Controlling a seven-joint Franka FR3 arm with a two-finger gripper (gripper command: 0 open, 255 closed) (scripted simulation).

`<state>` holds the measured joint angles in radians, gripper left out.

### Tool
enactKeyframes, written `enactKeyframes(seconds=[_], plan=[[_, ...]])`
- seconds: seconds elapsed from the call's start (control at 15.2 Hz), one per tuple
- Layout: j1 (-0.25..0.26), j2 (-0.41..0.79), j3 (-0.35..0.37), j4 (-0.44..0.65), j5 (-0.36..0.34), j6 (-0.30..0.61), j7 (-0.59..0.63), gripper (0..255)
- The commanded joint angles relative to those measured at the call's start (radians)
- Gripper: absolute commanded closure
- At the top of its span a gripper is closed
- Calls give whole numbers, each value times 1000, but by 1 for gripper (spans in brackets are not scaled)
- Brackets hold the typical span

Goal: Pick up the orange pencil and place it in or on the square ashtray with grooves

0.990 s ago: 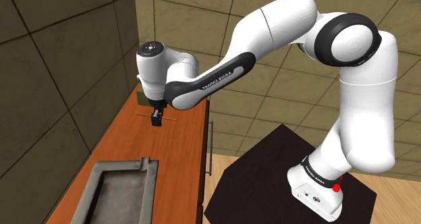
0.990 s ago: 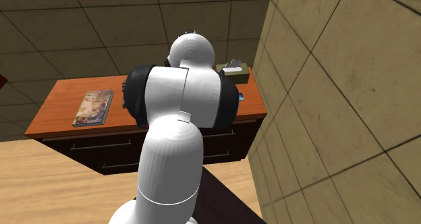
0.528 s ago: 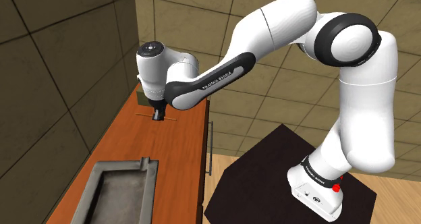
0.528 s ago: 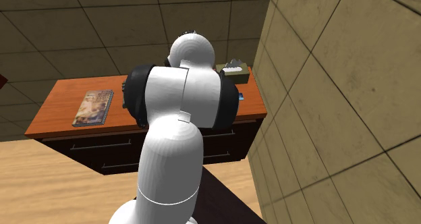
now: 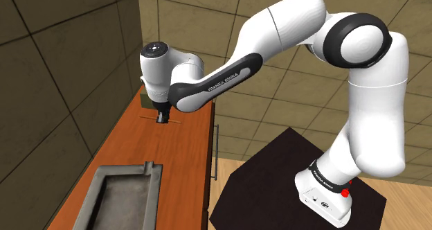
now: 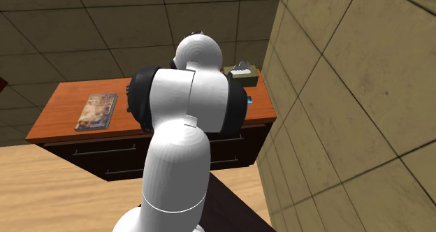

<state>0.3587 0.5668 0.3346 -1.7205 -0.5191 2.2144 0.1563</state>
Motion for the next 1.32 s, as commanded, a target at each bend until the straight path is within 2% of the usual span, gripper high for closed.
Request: enactKeyframes(seconds=[0.0,1.25], plan=[[-3,-12,4,3,7,-14,-7,255],[-21,-134,44,78,87,-195,-90,255]])
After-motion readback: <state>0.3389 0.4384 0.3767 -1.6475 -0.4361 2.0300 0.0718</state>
